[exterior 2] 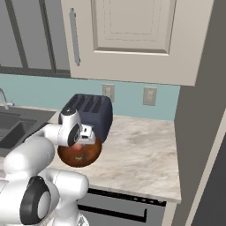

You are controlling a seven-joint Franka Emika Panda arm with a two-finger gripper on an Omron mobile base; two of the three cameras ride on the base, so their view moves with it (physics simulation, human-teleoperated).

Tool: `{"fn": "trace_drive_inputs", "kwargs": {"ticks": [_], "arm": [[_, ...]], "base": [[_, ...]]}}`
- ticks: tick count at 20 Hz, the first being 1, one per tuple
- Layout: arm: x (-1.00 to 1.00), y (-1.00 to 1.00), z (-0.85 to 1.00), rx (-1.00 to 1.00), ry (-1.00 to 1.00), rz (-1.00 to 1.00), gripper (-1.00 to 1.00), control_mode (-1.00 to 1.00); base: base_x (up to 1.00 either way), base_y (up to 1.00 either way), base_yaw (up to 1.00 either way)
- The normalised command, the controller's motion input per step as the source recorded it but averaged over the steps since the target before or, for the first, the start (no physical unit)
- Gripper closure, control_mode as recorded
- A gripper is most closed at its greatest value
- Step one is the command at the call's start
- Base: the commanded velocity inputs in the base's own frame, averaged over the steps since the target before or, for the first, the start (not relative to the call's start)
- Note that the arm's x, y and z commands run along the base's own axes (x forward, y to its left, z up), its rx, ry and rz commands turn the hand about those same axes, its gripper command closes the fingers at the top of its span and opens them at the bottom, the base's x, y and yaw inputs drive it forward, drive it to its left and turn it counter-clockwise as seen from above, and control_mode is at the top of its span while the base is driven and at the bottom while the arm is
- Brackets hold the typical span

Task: Take the mushroom, peach, and broccoli from the freezer and place them in the bowl on the counter.

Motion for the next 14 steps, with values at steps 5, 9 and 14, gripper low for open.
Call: {"fn": "trace_drive_inputs", "kwargs": {"ticks": [5,9,14], "arm": [[0.0,0.0,0.0,0.0,0.0,0.0,-1.0,-1.0],[0.0,0.0,0.0,0.0,0.0,0.0,-1.0,-1.0],[-0.03,0.0,0.01,0.0,-0.03,0.0,-1.0,-1.0]], "base": [[0.0,0.0,0.0],[0.0,0.0,0.0],[0.0,0.0,0.0]]}}
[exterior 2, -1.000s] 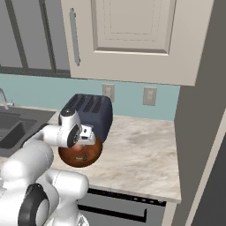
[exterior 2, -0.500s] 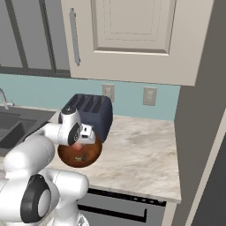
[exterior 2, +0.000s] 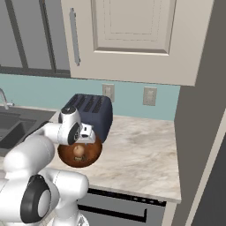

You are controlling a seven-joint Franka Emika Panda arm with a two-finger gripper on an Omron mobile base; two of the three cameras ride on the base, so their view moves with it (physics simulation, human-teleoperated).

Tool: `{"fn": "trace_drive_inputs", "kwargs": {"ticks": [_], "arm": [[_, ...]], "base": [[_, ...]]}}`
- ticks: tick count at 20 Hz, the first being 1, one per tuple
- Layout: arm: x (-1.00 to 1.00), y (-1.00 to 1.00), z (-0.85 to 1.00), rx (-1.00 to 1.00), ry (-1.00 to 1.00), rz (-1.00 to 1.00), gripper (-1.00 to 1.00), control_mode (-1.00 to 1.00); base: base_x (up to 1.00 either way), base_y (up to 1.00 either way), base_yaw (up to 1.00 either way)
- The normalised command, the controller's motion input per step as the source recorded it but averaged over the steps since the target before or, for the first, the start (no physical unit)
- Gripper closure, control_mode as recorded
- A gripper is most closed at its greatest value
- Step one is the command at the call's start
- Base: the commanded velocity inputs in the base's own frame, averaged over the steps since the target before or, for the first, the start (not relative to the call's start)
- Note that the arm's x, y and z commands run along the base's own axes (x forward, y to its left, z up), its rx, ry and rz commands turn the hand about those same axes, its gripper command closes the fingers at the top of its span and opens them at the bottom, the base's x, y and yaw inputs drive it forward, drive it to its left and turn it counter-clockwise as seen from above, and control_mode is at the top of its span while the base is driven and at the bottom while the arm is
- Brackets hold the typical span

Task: Take the mushroom, peach, and broccoli from the freezer and place them in the bowl on the counter.

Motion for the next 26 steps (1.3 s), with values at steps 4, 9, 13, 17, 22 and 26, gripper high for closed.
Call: {"fn": "trace_drive_inputs", "kwargs": {"ticks": [4,9,13,17,22,26], "arm": [[0.0,0.0,0.09,0.0,-0.07,0.0,-1.0,-1.0],[-0.22,0.0,0.4,0.0,-0.13,0.0,-1.0,-1.0],[-0.47,0.0,0.53,0.0,-0.11,0.0,-1.0,-1.0],[-0.62,0.0,0.55,0.0,-0.07,-0.01,-1.0,-1.0],[-0.7,-0.01,0.58,0.0,-0.06,-0.05,-1.0,-1.0],[-0.71,-0.08,0.59,0.0,0.0,-0.05,-1.0,-1.0]], "base": [[0.0,0.0,0.0],[0.0,0.0,0.0],[0.0,0.0,0.0],[0.0,0.0,0.0],[0.0,0.0,0.0],[0.0,0.0,0.0]]}}
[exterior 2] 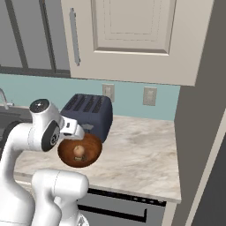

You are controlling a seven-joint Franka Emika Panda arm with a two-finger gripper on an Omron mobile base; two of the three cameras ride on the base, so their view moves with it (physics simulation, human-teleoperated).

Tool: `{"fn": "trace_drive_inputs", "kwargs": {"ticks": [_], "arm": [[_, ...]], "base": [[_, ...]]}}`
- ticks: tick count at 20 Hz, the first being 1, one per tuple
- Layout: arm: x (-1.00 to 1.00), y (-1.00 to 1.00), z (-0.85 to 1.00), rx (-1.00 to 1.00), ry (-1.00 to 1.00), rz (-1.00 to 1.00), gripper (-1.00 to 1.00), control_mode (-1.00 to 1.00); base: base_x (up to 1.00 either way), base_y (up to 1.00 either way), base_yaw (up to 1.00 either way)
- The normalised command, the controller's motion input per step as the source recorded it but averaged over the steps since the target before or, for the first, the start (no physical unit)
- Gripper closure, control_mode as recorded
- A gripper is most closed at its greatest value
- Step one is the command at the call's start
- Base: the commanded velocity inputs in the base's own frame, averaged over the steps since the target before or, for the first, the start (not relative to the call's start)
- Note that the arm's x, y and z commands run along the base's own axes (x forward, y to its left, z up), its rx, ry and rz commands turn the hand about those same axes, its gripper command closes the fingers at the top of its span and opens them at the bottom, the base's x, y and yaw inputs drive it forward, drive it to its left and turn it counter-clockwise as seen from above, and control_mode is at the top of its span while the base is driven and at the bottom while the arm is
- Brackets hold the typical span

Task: Take the mushroom, peach, and broccoli from the freezer and place them in the bowl on the counter.

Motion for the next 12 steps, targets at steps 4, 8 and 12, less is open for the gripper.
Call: {"fn": "trace_drive_inputs", "kwargs": {"ticks": [4,8,12], "arm": [[-0.68,-0.2,0.61,0.0,0.0,-0.09,-1.0,-1.0],[-0.76,-0.36,0.48,0.0,0.0,-0.07,-1.0,-1.0],[-0.64,-0.3,0.35,0.0,0.0,-0.03,-1.0,-1.0]], "base": [[0.0,0.0,0.0],[0.0,0.0,0.0],[0.0,0.0,0.0]]}}
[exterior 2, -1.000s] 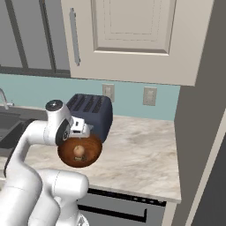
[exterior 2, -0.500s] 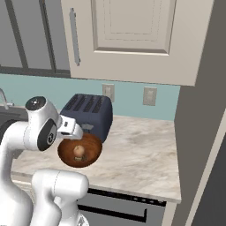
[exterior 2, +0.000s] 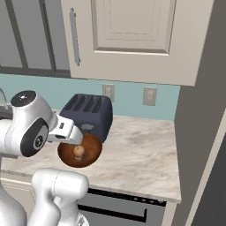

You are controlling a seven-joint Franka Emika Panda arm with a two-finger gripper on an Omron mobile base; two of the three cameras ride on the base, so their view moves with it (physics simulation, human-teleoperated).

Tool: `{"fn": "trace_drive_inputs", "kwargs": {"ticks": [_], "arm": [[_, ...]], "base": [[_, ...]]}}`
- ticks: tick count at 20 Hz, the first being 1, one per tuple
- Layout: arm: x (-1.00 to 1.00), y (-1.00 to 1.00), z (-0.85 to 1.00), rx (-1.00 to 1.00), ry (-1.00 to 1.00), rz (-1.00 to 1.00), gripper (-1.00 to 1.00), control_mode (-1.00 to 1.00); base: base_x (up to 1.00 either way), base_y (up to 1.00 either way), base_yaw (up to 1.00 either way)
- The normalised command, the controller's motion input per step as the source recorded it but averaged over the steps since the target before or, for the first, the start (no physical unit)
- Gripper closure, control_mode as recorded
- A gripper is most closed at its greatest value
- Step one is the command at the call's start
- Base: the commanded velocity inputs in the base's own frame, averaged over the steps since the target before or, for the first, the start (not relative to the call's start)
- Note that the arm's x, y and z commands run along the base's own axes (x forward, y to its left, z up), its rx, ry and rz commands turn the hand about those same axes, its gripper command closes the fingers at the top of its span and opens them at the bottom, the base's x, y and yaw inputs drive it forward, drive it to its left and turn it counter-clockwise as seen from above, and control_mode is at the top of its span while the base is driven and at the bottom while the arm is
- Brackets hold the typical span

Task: Take the mushroom, peach, and broccoli from the freezer and place them in the bowl on the counter.

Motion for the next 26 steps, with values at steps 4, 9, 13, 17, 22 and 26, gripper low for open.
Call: {"fn": "trace_drive_inputs", "kwargs": {"ticks": [4,9,13,17,22,26], "arm": [[-0.34,-0.01,0.34,0.0,-0.03,0.0,-1.0,-1.0],[-0.11,0.0,0.39,0.0,-0.04,0.0,-1.0,-1.0],[-0.08,0.0,0.44,0.0,0.0,0.0,-1.0,-1.0],[-0.07,0.01,0.35,0.0,0.0,0.0,-1.0,-1.0],[-0.2,0.13,0.16,0.0,0.0,0.0,-1.0,-1.0],[-0.21,0.05,0.09,0.0,0.0,0.0,-1.0,-1.0]], "base": [[0.0,0.0,0.0],[0.0,0.0,0.0],[0.0,0.0,0.0],[0.0,0.0,0.0],[0.0,0.0,0.0],[0.0,0.0,0.0]]}}
